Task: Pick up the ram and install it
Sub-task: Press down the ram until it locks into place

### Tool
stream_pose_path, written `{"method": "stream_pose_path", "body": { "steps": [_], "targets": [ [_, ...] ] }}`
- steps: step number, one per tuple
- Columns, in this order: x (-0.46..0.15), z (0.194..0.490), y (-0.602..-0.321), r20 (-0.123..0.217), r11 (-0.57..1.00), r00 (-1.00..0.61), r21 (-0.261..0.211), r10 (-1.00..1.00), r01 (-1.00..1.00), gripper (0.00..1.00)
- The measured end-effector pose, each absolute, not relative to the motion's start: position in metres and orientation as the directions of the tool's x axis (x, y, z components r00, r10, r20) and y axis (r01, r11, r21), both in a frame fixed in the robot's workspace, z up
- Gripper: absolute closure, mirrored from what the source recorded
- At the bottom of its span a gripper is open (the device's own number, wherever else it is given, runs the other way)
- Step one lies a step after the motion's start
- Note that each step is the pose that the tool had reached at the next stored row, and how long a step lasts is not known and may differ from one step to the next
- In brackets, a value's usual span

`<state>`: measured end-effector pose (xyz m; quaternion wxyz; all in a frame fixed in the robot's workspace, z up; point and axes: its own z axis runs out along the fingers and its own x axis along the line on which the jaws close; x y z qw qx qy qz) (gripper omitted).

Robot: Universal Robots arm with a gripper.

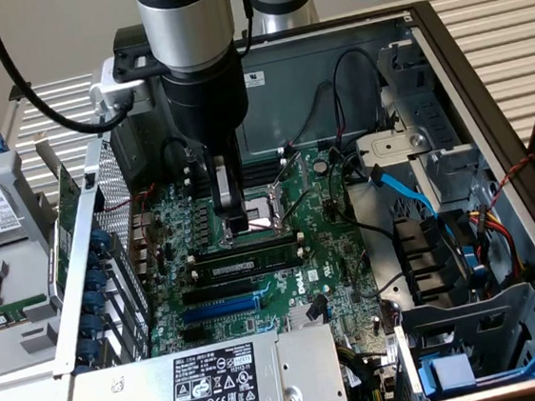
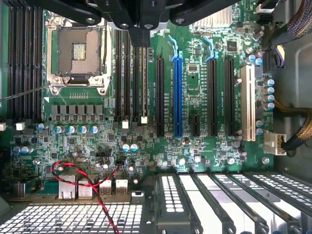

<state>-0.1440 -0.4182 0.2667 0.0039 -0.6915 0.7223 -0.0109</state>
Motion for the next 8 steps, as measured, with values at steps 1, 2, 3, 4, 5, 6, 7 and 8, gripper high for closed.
{"method": "stream_pose_path", "body": {
  "steps": [1,2,3,4,5,6,7,8],
  "targets": [
    [-0.1441,0.2668,-0.4182,0.01,0.043,-0.044,-0.021,-0.999,-0.999,0.89],
    [-0.1441,0.2669,-0.4182,0.01,0.046,-0.046,-0.021,-0.999,-0.999,0.89],
    [-0.1441,0.2669,-0.4183,0.01,0.055,-0.055,-0.021,-0.998,-0.998,0.89],
    [-0.1441,0.2669,-0.4183,0.01,0.069,-0.069,-0.021,-0.998,-0.997,0.89],
    [-0.1441,0.2669,-0.4183,0.01,0.083,-0.083,-0.021,-0.996,-0.996,0.89],
    [-0.1441,0.2669,-0.4183,0.01,0.096,-0.096,-0.021,-0.995,-0.995,0.89],
    [-0.1441,0.2669,-0.4183,0.01,0.11,-0.11,-0.021,-0.994,-0.994,0.89],
    [-0.1441,0.2669,-0.4183,0.01,0.126,-0.127,-0.021,-0.992,-0.992,0.89]
  ]
}}
